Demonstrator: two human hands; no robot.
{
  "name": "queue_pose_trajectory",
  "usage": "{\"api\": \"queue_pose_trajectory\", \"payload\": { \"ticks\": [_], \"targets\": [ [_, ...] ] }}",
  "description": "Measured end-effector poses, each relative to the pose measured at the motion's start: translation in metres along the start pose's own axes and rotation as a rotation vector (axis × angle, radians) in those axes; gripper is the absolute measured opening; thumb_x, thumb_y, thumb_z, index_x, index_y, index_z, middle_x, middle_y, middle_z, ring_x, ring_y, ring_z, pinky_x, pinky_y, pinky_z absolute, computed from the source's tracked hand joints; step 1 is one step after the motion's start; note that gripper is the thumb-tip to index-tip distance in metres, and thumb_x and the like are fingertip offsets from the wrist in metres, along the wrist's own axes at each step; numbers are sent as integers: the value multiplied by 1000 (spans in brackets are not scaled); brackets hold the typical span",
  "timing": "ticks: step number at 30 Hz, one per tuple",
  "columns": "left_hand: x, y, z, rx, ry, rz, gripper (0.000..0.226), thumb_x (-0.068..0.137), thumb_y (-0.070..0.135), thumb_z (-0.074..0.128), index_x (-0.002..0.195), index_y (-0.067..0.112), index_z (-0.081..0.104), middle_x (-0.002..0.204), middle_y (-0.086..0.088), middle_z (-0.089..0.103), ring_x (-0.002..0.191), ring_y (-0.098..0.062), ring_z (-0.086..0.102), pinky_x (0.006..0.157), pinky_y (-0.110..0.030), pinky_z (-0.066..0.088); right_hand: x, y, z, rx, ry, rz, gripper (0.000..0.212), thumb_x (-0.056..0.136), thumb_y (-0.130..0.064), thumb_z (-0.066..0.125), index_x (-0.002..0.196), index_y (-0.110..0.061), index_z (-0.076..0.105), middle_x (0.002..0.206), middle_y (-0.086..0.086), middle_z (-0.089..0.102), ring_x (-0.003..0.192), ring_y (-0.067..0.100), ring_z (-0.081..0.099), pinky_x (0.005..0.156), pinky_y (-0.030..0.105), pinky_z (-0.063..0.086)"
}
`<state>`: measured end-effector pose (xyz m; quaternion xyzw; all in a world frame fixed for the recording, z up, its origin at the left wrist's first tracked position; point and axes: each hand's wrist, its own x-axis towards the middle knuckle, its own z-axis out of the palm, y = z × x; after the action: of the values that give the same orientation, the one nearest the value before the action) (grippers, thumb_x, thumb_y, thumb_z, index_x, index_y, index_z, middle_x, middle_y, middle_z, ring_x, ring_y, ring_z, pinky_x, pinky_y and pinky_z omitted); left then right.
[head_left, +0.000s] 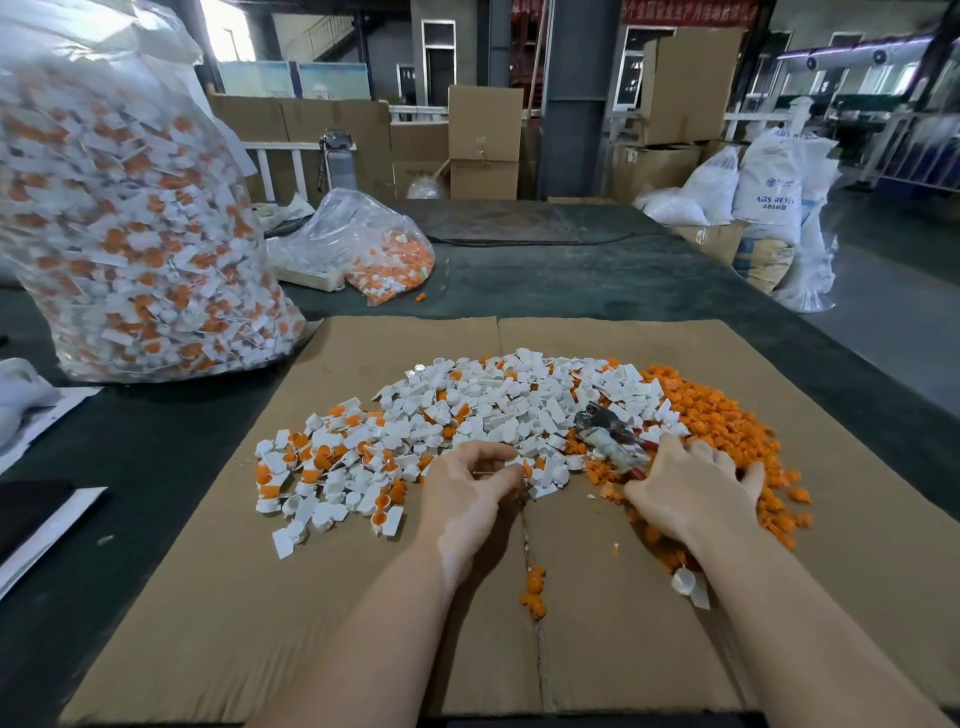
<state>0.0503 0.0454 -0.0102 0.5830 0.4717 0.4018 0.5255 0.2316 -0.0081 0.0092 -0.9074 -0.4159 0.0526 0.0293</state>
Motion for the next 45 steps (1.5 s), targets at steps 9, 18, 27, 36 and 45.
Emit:
{"api": "queue_pose_trajectory", "payload": {
  "ticks": [9,18,27,36,45],
  "targets": [
    [6,3,1,-205,13,-112,14,82,1,69,93,10,68,79,-7,67,65,-9,64,63,-17,54,-11,-9,-16,21,166,-143,41,89,-49,44,111,-14,48,115,10,50,105,27,47,84,36,40],
    [14,20,2,-414,64,-176,16,85,-3,63,99,3,65,83,-12,68,56,-10,65,50,-19,52,-44,-30,-36,585,-362,-346,23,91,-29,45,75,-12,45,72,9,43,65,19,40,61,32,28],
    [17,26,1,-360,132,-187,10,87,-1,63,95,6,64,86,-14,67,62,-14,62,43,-18,49,-52,-28,-40,767,-574,-324,23,90,-21,42,70,-12,49,64,7,56,62,21,57,58,27,43],
    [15,26,2,-396,144,-215,15,87,-4,61,101,2,63,92,-16,66,65,-14,63,46,-17,49,-55,-29,-38,740,-539,-359,23,93,-20,41,74,-9,49,60,7,56,53,19,54,50,25,44],
    [10,22,7,-473,163,-237,15,85,-7,60,93,4,65,89,-17,67,70,-18,68,57,-26,59,-54,-31,-27,571,-309,-435,23,96,-27,42,78,-13,43,78,8,50,68,22,49,61,31,38]
  ]
}}
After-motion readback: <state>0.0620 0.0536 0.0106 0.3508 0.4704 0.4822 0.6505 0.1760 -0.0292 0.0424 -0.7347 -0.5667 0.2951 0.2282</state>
